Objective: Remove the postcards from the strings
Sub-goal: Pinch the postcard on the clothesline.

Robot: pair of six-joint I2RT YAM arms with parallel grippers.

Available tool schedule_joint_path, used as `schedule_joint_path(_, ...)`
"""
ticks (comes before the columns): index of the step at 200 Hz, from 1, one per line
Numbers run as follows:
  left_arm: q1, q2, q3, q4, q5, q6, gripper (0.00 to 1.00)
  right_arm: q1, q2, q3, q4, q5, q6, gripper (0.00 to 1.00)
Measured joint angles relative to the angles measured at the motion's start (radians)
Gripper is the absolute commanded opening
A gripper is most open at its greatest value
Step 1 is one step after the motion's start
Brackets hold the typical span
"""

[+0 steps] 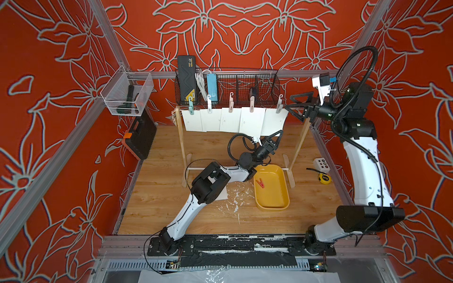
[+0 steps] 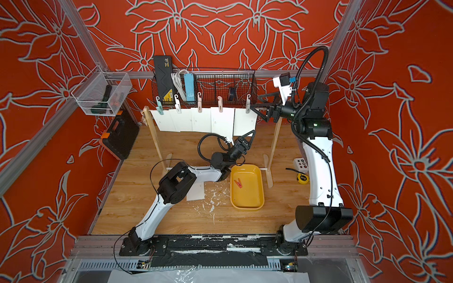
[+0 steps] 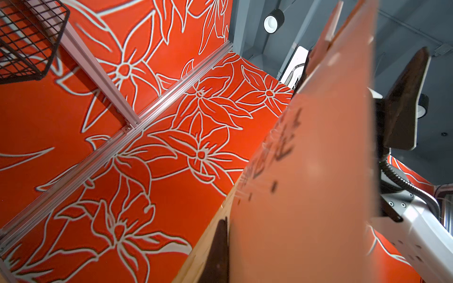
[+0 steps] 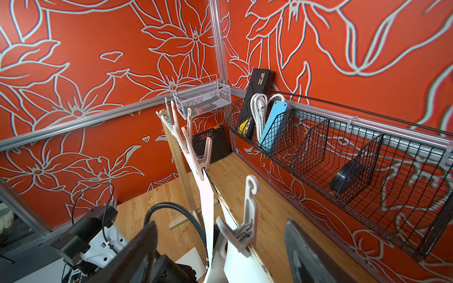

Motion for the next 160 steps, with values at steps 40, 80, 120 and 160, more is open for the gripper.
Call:
schedule_joint_path(40,0.001,0.0,0.0,0.0,0.0,-0.01,0.0,0.014,0.021,0.044,-0.008,-0.031,0.0,0.83)
schedule_joint_path(80,0.001,0.0,0.0,0.0,0.0,-0.023,0.0,0.047,0.084,0.133,-0.063,-0.052,-0.036,0.82)
schedule_joint_path(120,0.001,0.0,0.0,0.0,0.007,-0.03,0.0,0.057,0.128,0.161,-0.119,-0.058,-0.079,0.81)
schedule_joint_path(160,0.001,0.0,0.0,0.0,0.01,-0.04,0.0,0.061,0.145,0.161,-0.182,-0.067,-0.125,0.77)
